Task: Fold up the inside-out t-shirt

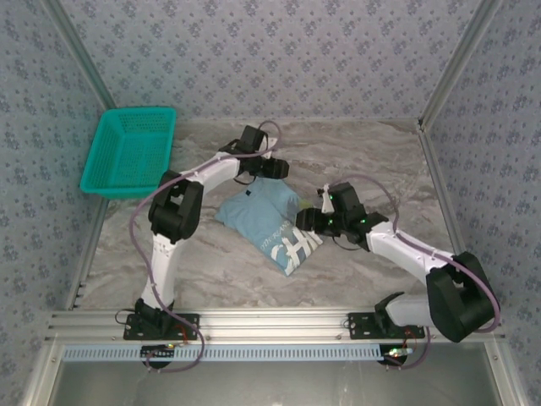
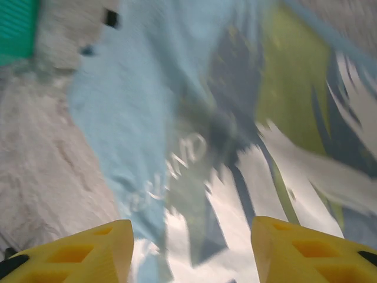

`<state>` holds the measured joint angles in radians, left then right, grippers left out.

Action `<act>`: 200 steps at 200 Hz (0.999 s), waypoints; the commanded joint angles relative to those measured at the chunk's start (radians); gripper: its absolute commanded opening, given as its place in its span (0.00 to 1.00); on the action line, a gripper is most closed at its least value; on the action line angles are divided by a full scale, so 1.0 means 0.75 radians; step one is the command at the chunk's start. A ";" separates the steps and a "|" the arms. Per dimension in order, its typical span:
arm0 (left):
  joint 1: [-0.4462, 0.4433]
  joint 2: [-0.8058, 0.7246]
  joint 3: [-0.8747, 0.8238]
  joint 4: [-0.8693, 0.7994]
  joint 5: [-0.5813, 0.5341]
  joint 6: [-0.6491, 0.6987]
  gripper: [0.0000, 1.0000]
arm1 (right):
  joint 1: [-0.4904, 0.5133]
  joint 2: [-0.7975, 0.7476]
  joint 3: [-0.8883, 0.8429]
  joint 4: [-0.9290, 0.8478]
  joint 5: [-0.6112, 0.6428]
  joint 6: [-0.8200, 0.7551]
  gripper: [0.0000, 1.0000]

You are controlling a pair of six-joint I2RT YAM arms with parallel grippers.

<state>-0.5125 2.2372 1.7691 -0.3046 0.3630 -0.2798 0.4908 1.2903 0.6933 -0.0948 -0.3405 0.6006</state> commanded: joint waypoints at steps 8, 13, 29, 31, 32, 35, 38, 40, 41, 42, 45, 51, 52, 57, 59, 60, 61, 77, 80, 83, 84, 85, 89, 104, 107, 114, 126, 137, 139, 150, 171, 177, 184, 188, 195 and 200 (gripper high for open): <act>0.020 -0.337 -0.197 -0.040 -0.149 -0.038 0.64 | -0.074 0.191 0.192 0.003 -0.039 -0.187 0.58; 0.025 -0.400 -0.273 -0.042 -0.187 -0.072 0.64 | -0.080 0.246 0.241 -0.042 -0.046 -0.229 0.57; 0.046 -0.577 -0.510 -0.046 -0.205 -0.195 0.64 | -0.080 0.382 0.367 -0.118 -0.066 -0.310 0.56; 0.047 -0.597 -0.540 -0.044 -0.202 -0.210 0.64 | -0.081 0.395 0.379 -0.131 -0.072 -0.315 0.56; 0.048 -0.606 -0.552 -0.044 -0.200 -0.217 0.64 | -0.081 0.399 0.385 -0.138 -0.077 -0.316 0.55; 0.049 -0.636 -0.597 -0.044 -0.195 -0.239 0.63 | -0.082 0.419 0.400 -0.153 -0.083 -0.316 0.55; 0.050 -0.663 -0.638 -0.045 -0.192 -0.257 0.63 | -0.084 0.439 0.416 -0.164 -0.090 -0.318 0.55; 0.049 -0.679 -0.661 -0.045 -0.186 -0.269 0.63 | -0.090 0.450 0.425 -0.171 -0.092 -0.321 0.54; 0.049 -0.690 -0.671 -0.045 -0.185 -0.274 0.63 | -0.091 0.457 0.427 -0.174 -0.095 -0.322 0.54; 0.049 -0.698 -0.687 -0.046 -0.183 -0.281 0.63 | -0.092 0.462 0.431 -0.176 -0.098 -0.323 0.54; 0.049 -0.722 -0.721 -0.043 -0.175 -0.297 0.63 | -0.098 0.473 0.441 -0.182 -0.107 -0.328 0.54; 0.045 -0.764 -0.798 -0.033 -0.162 -0.330 0.63 | -0.113 0.505 0.458 -0.206 -0.114 -0.334 0.53; 0.044 -0.770 -0.807 -0.031 -0.159 -0.335 0.63 | -0.115 0.509 0.461 -0.210 -0.114 -0.335 0.53; 0.041 -0.799 -0.863 -0.023 -0.151 -0.357 0.62 | -0.129 0.533 0.476 -0.235 -0.105 -0.337 0.53; 0.040 -0.806 -0.880 -0.020 -0.150 -0.367 0.62 | -0.135 0.542 0.480 -0.248 -0.102 -0.337 0.53; 0.040 -0.809 -0.888 -0.018 -0.149 -0.371 0.62 | -0.139 0.546 0.484 -0.254 -0.100 -0.338 0.52; 0.039 -0.813 -0.899 -0.016 -0.149 -0.375 0.62 | -0.142 0.550 0.486 -0.258 -0.099 -0.338 0.52; 0.042 -0.831 -0.992 0.014 -0.129 -0.426 0.61 | -0.189 0.598 0.505 -0.329 -0.109 -0.349 0.50; 0.040 -0.828 -1.002 0.017 -0.128 -0.430 0.62 | -0.196 0.608 0.505 -0.340 -0.104 -0.346 0.50; 0.039 -0.820 -1.009 0.024 -0.127 -0.435 0.61 | -0.202 0.612 0.505 -0.351 -0.097 -0.343 0.50; 0.040 -0.819 -1.011 0.027 -0.125 -0.436 0.61 | -0.204 0.615 0.504 -0.356 -0.097 -0.343 0.49; 0.040 -0.817 -1.013 0.030 -0.124 -0.436 0.61 | -0.205 0.617 0.504 -0.360 -0.097 -0.343 0.49; 0.041 -0.806 -1.018 0.041 -0.118 -0.442 0.61 | -0.211 0.623 0.501 -0.374 -0.097 -0.344 0.49; 0.043 -0.744 -1.008 0.056 -0.119 -0.443 0.61 | -0.220 0.631 0.482 -0.441 -0.052 -0.344 0.47; 0.042 -0.730 -1.007 0.058 -0.120 -0.441 0.61 | -0.224 0.630 0.475 -0.454 -0.046 -0.341 0.46; 0.041 -0.697 -0.997 0.060 -0.137 -0.434 0.60 | -0.232 0.621 0.450 -0.476 -0.026 -0.335 0.46; 0.043 -0.632 -0.965 0.068 -0.140 -0.412 0.60 | -0.248 0.587 0.388 -0.495 -0.005 -0.308 0.44; 0.042 -0.565 -0.908 0.077 -0.129 -0.374 0.60 | -0.253 0.542 0.312 -0.471 0.006 -0.284 0.42; 0.041 -0.549 -0.897 0.077 -0.127 -0.365 0.60 | -0.252 0.532 0.297 -0.463 0.007 -0.279 0.42; 0.036 -0.482 -0.821 0.079 -0.113 -0.310 0.60 | -0.230 0.471 0.219 -0.424 -0.006 -0.241 0.42; 0.034 -0.362 -0.660 0.047 -0.112 -0.193 0.60 | -0.151 0.335 0.085 -0.389 0.020 -0.148 0.41; 0.037 -0.331 -0.611 0.025 -0.116 -0.158 0.60 | -0.124 0.291 0.051 -0.379 0.037 -0.118 0.41; 0.039 -0.296 -0.560 0.007 -0.115 -0.111 0.60 | -0.092 0.238 0.009 -0.361 0.053 -0.084 0.41; 0.041 -0.278 -0.526 -0.004 -0.113 -0.090 0.60 | -0.074 0.206 -0.011 -0.350 0.061 -0.063 0.41; 0.045 -0.253 -0.475 -0.036 -0.103 -0.065 0.60 | -0.051 0.164 -0.034 -0.341 0.079 -0.035 0.41; 0.043 -0.243 -0.444 -0.052 -0.085 -0.052 0.60 | -0.044 0.133 -0.042 -0.342 0.090 -0.029 0.41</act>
<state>-0.4805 2.0060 1.3293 -0.2810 0.2775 -0.4377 0.4080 1.4872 0.7177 -0.3443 -0.3317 0.4824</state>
